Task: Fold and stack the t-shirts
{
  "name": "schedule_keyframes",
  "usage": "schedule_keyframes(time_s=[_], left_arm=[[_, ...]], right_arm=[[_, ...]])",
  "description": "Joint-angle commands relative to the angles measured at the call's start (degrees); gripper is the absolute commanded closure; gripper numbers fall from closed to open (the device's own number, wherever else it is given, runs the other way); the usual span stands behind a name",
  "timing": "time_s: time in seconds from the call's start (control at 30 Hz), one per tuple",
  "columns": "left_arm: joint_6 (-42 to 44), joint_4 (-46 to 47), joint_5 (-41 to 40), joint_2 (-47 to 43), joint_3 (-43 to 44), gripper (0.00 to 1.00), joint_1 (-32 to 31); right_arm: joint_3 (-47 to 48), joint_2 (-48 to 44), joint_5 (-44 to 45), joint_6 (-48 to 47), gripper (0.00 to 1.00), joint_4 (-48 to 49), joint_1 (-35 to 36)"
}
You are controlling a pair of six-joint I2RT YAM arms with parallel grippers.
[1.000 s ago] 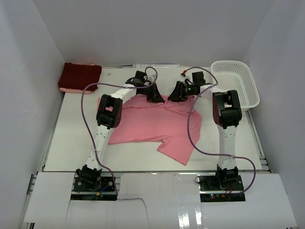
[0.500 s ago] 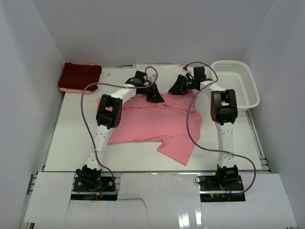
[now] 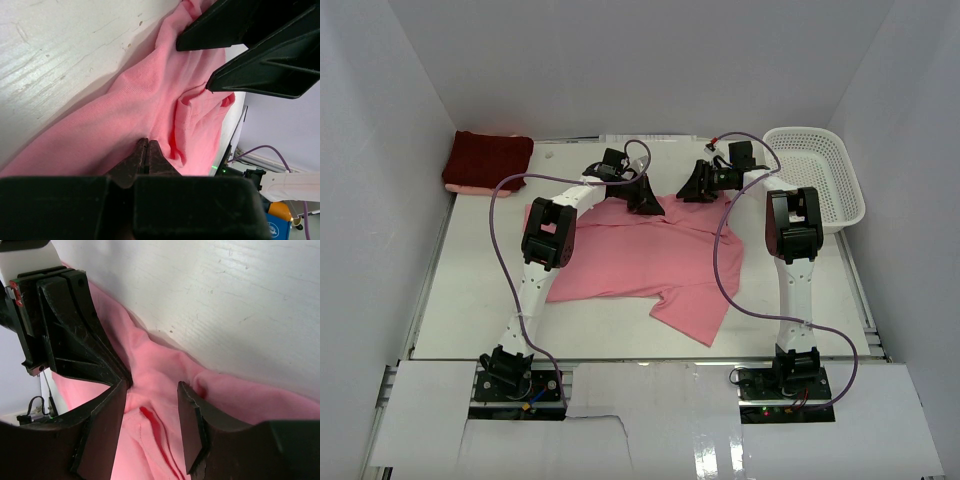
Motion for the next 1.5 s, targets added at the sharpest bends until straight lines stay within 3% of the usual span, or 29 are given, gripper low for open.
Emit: schedule_keyframes(time_s=[0.0,0.33,1.03,1.47], left_arm=[[2.5,-4.1,-3.8,-1.7,-1.5,1.00,0.0],[2.8,-4.8,-3.8,-1.8,-1.3,1.00,0.0],[2.6,-5.7,-3.6,-1.8,-0.1,1.00,0.2],[3.1,-6.5,-3.8,-1.7,0.2,1.00,0.3]], right_arm=[[-0.8,-4.3,-0.2,-2.0,0.48,-1.5,-0.4],[5.6,-3.7,-1.6,-2.3,0.48,-3.1,-0.5],[-3.6,-7.7,-0.8,-6.4,0.48,-5.7,1.6],[-2.8,-5.6,-1.0,-7.5,0.48,-7.5,2.7]])
